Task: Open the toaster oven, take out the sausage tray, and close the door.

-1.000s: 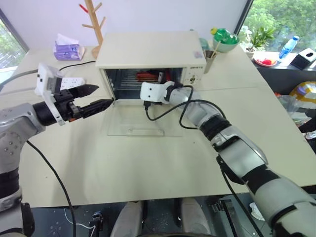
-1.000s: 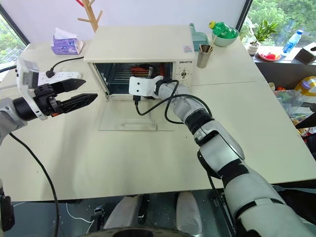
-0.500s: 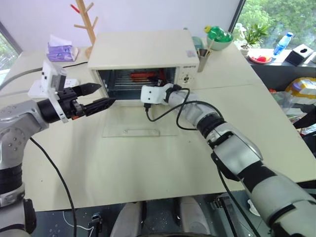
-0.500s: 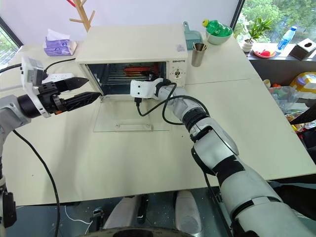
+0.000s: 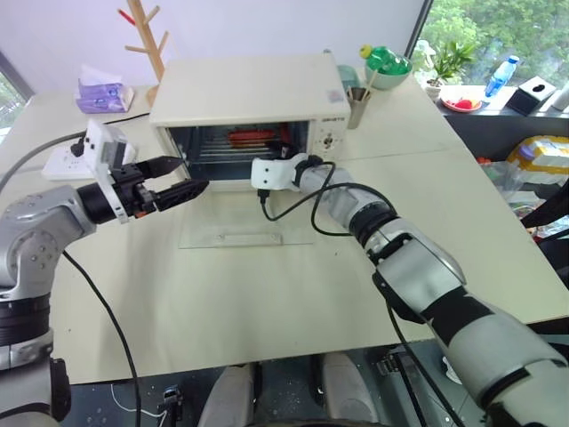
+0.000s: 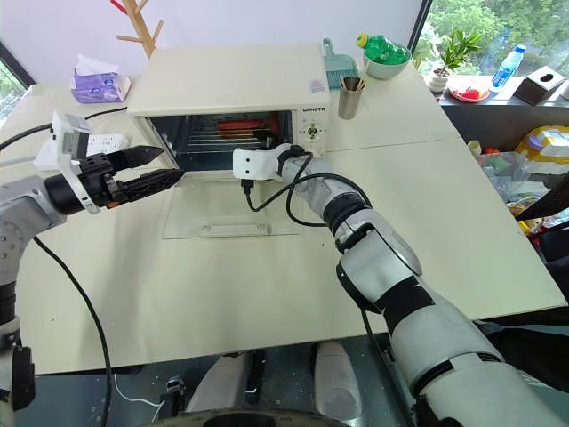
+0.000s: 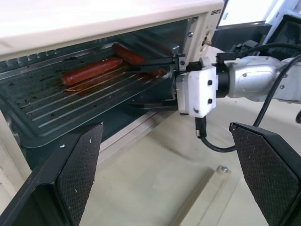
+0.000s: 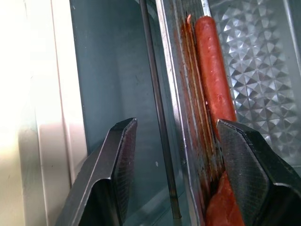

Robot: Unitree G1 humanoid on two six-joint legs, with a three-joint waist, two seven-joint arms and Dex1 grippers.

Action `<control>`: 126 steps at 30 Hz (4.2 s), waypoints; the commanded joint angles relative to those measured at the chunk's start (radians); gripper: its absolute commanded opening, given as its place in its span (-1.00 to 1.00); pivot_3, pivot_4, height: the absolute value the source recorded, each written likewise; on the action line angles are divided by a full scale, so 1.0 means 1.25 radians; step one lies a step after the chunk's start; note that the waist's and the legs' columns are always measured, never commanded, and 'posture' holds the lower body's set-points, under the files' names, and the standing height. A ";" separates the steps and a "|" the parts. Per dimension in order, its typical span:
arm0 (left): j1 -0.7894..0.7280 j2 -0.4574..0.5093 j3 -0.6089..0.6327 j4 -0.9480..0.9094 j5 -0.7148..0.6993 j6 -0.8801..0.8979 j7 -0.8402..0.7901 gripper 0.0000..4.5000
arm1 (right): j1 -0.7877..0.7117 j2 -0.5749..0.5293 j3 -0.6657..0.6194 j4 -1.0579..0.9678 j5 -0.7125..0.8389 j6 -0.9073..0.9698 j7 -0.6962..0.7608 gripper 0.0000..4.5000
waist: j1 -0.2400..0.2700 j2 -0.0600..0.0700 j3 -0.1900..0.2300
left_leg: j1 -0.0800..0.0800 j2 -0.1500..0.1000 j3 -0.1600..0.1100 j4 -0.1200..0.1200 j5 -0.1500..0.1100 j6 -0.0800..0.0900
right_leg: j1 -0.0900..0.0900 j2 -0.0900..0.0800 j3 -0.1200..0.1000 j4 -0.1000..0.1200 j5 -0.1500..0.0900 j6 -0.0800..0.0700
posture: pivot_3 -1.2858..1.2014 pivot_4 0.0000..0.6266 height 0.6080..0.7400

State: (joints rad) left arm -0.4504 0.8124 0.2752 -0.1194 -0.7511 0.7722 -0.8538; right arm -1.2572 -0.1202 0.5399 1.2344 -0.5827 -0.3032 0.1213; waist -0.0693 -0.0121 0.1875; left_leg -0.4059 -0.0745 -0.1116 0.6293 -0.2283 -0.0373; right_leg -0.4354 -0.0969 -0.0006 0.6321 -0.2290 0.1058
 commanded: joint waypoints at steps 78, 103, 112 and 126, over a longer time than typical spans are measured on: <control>-0.314 -0.042 -0.128 0.433 0.241 -0.175 -0.247 1.00 | -0.038 0.041 0.024 -0.022 -0.081 -0.021 -0.047 0.06 | -0.002 -0.001 0.000 | 0.000 0.001 0.004 0.001 0.001 -0.002 | -0.004 0.004 0.005 0.004 0.001 -0.001 | 0.03 -0.52 1.00; -0.327 -0.046 -0.133 0.455 0.248 -0.186 -0.256 1.00 | -0.025 0.035 0.028 -0.033 -0.086 -0.033 -0.050 -1.00 | -0.003 -0.001 -0.001 | 0.000 0.001 0.005 0.002 0.001 -0.002 | -0.006 0.006 0.010 0.011 0.001 -0.001 | 0.03 -0.52 1.00; -0.361 -0.048 -0.141 0.505 0.272 -0.203 -0.275 1.00 | 0.041 0.006 0.027 -0.161 -0.079 -0.049 -0.014 -1.00 | -0.003 -0.001 -0.001 | 0.000 0.001 0.005 0.001 0.001 -0.002 | -0.006 0.006 0.011 0.011 0.001 -0.001 | 0.03 -0.52 1.00; -0.394 -0.061 -0.149 0.557 0.301 -0.225 -0.302 1.00 | 0.214 -0.078 0.011 -0.528 -0.073 0.013 0.119 -1.00 | -0.003 -0.001 -0.001 | 0.000 0.001 0.005 0.002 0.001 -0.002 | -0.006 0.007 0.011 0.011 0.001 -0.001 | 0.03 -0.52 1.00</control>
State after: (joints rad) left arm -0.9118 0.7250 0.0810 0.5792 -0.3809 0.5118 -1.2273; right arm -0.9893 -0.2221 0.5706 0.6608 -0.6886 -0.2775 0.2524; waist -0.0734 -0.0138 0.1865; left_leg -0.4060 -0.0726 -0.1049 0.6324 -0.2272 -0.0387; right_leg -0.4431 -0.0880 0.0128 0.6464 -0.2281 0.1041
